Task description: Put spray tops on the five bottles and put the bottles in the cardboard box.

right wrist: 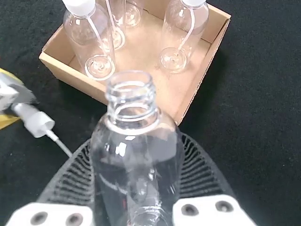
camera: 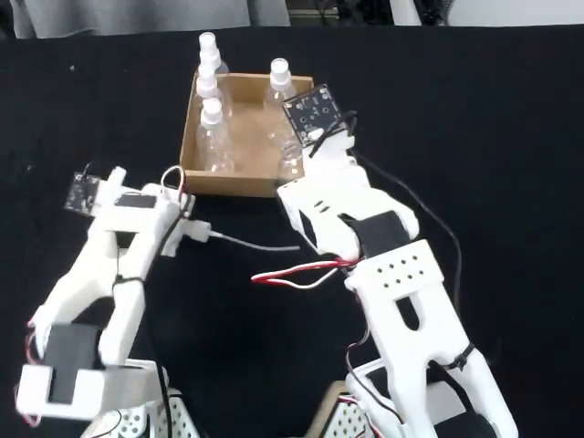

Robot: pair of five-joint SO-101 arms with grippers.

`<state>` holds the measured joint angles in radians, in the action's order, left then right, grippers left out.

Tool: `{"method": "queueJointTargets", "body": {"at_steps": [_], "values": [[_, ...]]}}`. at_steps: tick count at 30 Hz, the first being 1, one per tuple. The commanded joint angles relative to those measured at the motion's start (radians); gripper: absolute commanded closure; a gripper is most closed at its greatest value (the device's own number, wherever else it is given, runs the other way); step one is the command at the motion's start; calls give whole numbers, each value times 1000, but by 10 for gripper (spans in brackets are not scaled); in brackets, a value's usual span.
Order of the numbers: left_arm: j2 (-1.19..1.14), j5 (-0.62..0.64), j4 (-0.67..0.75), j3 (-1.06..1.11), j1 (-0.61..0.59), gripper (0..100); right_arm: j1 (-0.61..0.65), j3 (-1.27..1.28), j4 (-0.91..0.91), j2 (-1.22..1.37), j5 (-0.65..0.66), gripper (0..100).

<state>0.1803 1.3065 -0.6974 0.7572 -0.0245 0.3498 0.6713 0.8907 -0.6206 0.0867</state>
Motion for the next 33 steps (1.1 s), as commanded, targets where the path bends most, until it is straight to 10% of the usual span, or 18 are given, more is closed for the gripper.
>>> {"method": "queueJointTargets", "body": {"at_steps": [1,33], "values": [[187,-12,-52,24,-19,970,-17,-13,-37,-41,-6,956],[813,-68,-51,231,-219,970,-12,67,-34,-211,-6,956]]}}
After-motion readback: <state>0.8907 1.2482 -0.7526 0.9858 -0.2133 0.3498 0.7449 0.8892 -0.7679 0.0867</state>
